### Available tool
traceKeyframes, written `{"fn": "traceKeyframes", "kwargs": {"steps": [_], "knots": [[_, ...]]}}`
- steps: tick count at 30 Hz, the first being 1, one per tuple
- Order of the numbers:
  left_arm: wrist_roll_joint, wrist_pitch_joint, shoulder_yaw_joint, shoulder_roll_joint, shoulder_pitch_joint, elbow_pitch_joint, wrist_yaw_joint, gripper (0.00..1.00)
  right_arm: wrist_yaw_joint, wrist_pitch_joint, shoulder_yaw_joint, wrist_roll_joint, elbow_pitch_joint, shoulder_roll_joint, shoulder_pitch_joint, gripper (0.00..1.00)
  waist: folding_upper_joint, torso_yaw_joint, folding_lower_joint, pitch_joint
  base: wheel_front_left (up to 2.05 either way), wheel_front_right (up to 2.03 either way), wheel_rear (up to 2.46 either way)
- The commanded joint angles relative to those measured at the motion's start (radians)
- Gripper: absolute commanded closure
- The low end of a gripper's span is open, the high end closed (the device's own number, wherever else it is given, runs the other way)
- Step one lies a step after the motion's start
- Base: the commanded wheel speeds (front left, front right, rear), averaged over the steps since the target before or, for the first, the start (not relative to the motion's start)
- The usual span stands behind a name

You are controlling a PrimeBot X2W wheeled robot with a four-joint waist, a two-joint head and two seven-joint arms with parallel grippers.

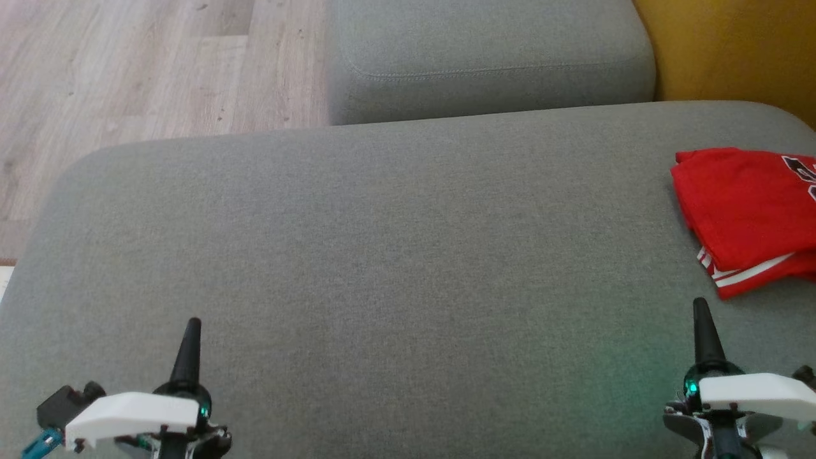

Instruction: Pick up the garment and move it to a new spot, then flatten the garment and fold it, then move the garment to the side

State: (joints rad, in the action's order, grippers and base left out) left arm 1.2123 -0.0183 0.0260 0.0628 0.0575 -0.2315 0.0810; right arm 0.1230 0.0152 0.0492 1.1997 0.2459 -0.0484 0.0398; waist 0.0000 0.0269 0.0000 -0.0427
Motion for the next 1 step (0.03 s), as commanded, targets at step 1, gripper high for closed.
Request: {"fn": "traceKeyframes", "kwargs": {"steps": [1], "knots": [[0.037,0.01,-0.034,0.014,-0.065,0.028,0.013,1.0,0.006,-0.01,-0.007,0.04,-0.028,-0.021,-0.06,1.0,0.0,-0.002,0.0,0.003,0.0,0.0,0.0]]}}
